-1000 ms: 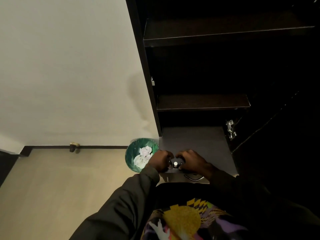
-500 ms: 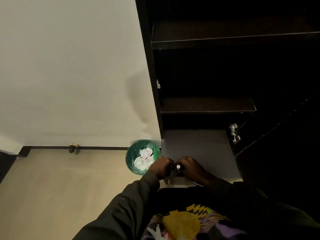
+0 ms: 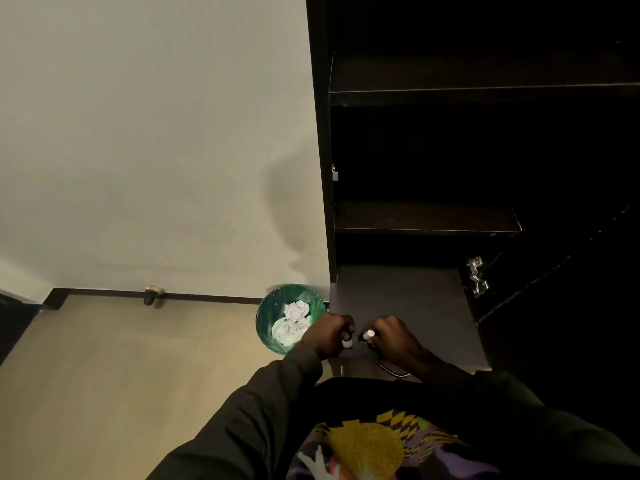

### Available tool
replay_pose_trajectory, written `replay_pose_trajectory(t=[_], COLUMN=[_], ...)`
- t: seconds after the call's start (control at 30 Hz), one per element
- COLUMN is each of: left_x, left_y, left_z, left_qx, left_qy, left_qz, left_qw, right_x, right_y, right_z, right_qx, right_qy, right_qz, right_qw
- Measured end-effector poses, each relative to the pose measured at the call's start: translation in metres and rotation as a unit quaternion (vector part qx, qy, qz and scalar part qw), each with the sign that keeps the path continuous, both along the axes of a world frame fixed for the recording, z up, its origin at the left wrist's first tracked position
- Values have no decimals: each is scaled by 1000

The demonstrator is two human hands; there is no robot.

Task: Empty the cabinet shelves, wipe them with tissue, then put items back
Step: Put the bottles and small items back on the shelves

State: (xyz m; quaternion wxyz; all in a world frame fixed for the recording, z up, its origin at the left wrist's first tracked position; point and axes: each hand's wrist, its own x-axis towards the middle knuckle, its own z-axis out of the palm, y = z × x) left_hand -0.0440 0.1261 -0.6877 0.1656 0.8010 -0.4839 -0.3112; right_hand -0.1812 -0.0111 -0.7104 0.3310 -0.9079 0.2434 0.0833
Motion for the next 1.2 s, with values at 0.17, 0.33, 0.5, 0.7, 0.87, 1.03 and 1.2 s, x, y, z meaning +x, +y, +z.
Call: replay_pose_trajectory(t=[0.17, 0.33, 0.5, 0.7, 0.87, 1.03, 1.2], left_x=[0, 1, -1, -5, -20, -23, -28], left_y=[-3, -15, -51, -78, -81, -83, -94], left_z=[11, 42, 106, 196, 275, 360, 461], left_qx=[-77, -181, -279, -363, -410, -468, -523], left_qy=[27, 32, 37, 67, 121, 154, 138], left_qz=[52, 91, 86, 60, 39, 12, -44], left_qw=[995, 979, 956, 927, 903, 870, 840], right_x=[0, 2, 9, -4, -19, -38, -57], right_y=[-12, -33, -57, -75, -77, -77, -74], right_z=[20, 85, 161, 263, 346, 442, 545], right_qx=[-2, 24, 9, -22, -22, -46, -84], right_qy=[1, -17, -55, -113, -135, -170, -239], right_qz=[-96, -87, -81, -88, -77, -59, -53], right_qw=[995, 996, 995, 989, 988, 983, 966])
